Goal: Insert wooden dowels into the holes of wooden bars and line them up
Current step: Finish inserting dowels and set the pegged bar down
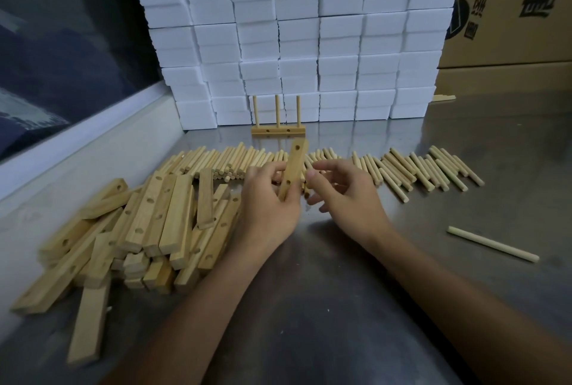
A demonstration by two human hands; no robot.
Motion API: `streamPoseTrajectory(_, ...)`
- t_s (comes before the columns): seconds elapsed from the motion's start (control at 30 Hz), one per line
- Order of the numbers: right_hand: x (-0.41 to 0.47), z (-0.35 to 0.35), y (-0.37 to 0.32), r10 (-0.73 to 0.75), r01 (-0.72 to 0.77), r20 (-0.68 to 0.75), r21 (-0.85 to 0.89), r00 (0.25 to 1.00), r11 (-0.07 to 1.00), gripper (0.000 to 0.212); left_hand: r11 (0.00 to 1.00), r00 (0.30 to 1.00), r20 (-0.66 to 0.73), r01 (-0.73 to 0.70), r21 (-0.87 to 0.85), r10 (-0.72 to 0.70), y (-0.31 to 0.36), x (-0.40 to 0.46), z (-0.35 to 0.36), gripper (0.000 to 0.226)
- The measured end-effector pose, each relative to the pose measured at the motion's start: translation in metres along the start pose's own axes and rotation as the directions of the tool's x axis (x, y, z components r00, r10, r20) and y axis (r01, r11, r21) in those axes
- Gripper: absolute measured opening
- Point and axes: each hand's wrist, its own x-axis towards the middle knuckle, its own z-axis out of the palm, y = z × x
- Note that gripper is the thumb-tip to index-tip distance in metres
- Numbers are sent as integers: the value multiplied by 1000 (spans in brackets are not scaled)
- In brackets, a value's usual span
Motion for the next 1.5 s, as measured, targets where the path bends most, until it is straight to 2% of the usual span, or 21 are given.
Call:
streamPoseTrajectory(0.07,-1,2,-3,44,-46,22,109,999,993,24,970,994,87,79,-229,-60,3,-3,2,12)
streamPoseTrajectory(0.13,-1,2,-3,76,-77,13,170,997,983,19,913,977,173,182,-366,-126,4,-6,3,19)
streamPoseTrajectory(0.3,1,-1,-2,137,-151,66,309,988,939,12,811,921,300,368,-455,-250,0,-3,2,47)
streamPoseTrajectory(0.4,-1,2,-3,119,-163,143,350,983,922,16,620,842,490,513,-594,-227,-1,2,-3,25)
streamPoseTrajectory(0.47,-3,5,-3,101,-144,153,298,983,944,16,534,808,536,573,-621,-245,0,4,-2,26)
streamPoseTrajectory(0.57,-5,8,0,-3,-7,122,82,992,997,14,570,817,468,572,-590,-337,-1,4,3,31)
streamPoseTrajectory(0.63,-4,7,1,-89,101,97,-124,991,987,15,615,835,373,551,-565,-406,-4,4,6,31)
streamPoseTrajectory(0.7,-3,4,3,-187,205,85,-316,979,926,17,679,858,296,513,-525,-420,-7,5,6,30)
streamPoseTrajectory(0.77,-1,0,5,-274,279,85,-498,958,821,18,695,873,284,487,-529,-396,-8,5,7,27)
streamPoseTrajectory(0.9,11,-17,8,-339,237,-4,-707,941,666,17,671,868,253,492,-554,-428,-9,6,7,23)
streamPoseTrajectory(0.97,16,-24,12,-283,151,-25,-798,959,583,29,648,862,272,502,-573,-428,-9,7,6,21)
streamPoseTrajectory(1.03,19,-28,16,-151,29,-58,-854,987,519,38,636,859,293,509,-581,-420,-8,7,6,21)
streamPoseTrajectory(1.1,20,-29,19,-77,-28,-77,-863,994,504,36,625,855,312,516,-586,-414,-8,7,5,21)
streamPoseTrajectory(1.27,20,-29,18,-111,-25,-94,-860,989,510,21,601,842,348,538,-590,-412,-7,7,3,23)
streamPoseTrajectory(1.5,22,-28,18,-103,-14,-76,-866,992,500,23,629,852,351,524,-574,-389,-5,5,3,19)
